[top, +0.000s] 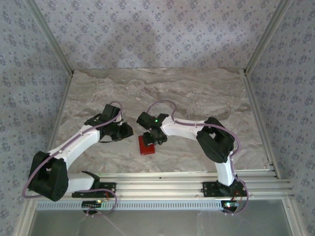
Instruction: Take the credit cards out of the card holder
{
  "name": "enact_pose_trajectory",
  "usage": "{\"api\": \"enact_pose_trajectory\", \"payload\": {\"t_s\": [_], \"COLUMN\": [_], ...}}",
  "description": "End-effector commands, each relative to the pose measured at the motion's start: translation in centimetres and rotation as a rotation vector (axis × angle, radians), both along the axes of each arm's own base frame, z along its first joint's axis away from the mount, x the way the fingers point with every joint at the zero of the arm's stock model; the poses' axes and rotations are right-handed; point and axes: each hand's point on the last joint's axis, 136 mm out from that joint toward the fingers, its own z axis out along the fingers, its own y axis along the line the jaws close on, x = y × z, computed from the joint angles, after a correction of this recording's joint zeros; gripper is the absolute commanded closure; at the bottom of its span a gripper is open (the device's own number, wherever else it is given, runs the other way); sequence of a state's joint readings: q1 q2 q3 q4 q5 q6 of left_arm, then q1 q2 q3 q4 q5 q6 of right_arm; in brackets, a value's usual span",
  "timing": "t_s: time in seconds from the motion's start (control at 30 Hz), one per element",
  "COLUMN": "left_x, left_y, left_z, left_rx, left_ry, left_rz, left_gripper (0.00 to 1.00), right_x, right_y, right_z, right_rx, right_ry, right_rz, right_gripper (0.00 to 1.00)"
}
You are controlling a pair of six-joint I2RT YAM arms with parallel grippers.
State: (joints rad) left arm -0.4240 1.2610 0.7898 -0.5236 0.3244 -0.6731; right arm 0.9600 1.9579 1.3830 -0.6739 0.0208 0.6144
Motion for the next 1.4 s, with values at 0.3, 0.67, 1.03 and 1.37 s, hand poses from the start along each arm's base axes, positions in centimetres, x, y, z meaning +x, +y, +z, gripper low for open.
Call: {"api": "enact_pose_trajectory", "payload": {"t_s": [0.3,0.67,1.03,1.37], "left_x": [-0.5,-0.5,-2.0,-3.1], "left_y": [-0.1,-0.6,-4.8,-6.8], "left_z": [0.5,0.8,-0.3,-1.6], "left_rx": [0.019,0.034,0.067,0.069], "left_ry": [-0.001,-0.012,0.013,0.026], "left_rz": [-0.029,-0.033,-0.099,-0.155], "left_gripper": [0.78,0.77,0.68,0.49], "right_x": [0.3,0.8,0.1,-1.6], "right_y": [-1.8,-4.0,-3.0,-0.8], "right_z": [1.7,1.0,2.3,4.8], "right_rx": [0.054,0.042,0.225,0.395], "right_ry": [-0.002,-0.002,-0.031,-0.035], "right_rz": [-0.099,-0.126,-0.138,-0.172], "right_gripper": [0.5,0.73,1.0,1.0]}}
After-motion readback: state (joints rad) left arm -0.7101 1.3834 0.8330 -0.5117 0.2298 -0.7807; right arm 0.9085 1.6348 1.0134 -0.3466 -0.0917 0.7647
